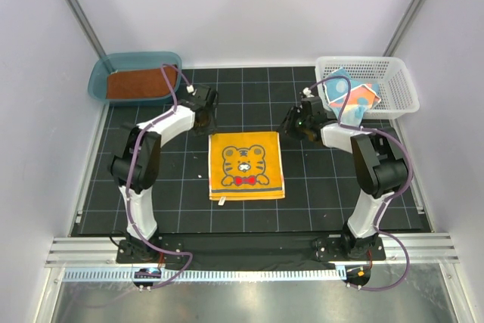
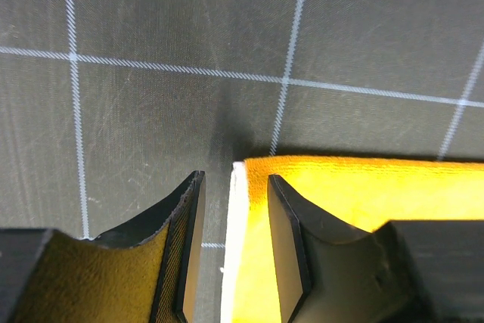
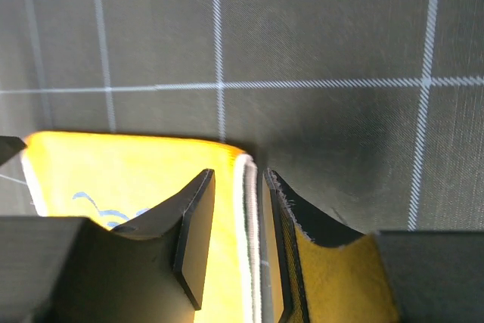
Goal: Fold and stack the towels
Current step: Fold the towel
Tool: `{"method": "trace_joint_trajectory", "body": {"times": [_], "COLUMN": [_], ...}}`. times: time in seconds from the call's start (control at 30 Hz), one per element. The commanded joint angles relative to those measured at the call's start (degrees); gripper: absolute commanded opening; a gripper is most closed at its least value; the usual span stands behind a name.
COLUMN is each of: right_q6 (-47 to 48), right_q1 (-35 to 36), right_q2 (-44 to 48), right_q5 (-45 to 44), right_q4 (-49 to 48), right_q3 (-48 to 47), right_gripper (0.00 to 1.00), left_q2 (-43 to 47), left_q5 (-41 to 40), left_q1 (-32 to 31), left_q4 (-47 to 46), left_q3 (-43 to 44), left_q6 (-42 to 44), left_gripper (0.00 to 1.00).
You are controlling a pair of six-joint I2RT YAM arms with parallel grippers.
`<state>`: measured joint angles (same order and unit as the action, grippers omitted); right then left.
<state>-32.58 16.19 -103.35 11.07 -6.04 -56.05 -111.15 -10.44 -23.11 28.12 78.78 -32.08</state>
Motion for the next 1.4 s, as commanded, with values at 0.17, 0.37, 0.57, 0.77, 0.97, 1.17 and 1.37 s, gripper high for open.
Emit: {"method": "trace_joint_trajectory", "body": {"times": [0.17, 0.37, 0.57, 0.77, 0.97, 1.17, 1.37], "right_q6": [3.6, 4.2, 4.9, 5.4, 6.3, 6.5, 6.8], "right_q1": [1.7, 2.2, 2.4, 2.6, 2.9, 3.2, 3.2], "right_q2": [-3.2, -3.5, -4.2, -4.8, -5.6, -6.6, -7.3], "right_q5": [-2.0, -3.0, -3.2, -3.1, -3.9, -3.8, -3.9], "right_q4": [1.2, 1.7, 2.4, 2.4, 3.3, 3.3, 3.6], "right_q3": [-3.1, -3.7, -4.1, -4.3, -5.2, -5.9, -6.5], "right_gripper": [0.4, 0.4, 0.4, 0.4, 0.37, 0.32, 0.23], "left_q2": [-1.9, -1.9, -2.4, -2.4, -2.4, -2.8, -2.9], "left_q5": [0.2, 0.4, 0.4, 0.9, 1.5, 2.1, 3.1], "left_q1": [0.3, 0.3, 0.3, 0.3, 0.3, 0.3, 0.3], "left_q4": [-0.7, -1.7, -2.7, -4.3, -7.0, -9.1, -12.0], "left_q3": [0.6, -0.5, -1.0, -2.3, -4.2, -5.1, -6.1], "left_q6": [1.0, 0.8, 0.5, 0.2, -0.1, -0.2, -0.4], "left_gripper": [0.42, 0.42, 0.4, 0.39, 0.36, 0.33, 0.26]}}
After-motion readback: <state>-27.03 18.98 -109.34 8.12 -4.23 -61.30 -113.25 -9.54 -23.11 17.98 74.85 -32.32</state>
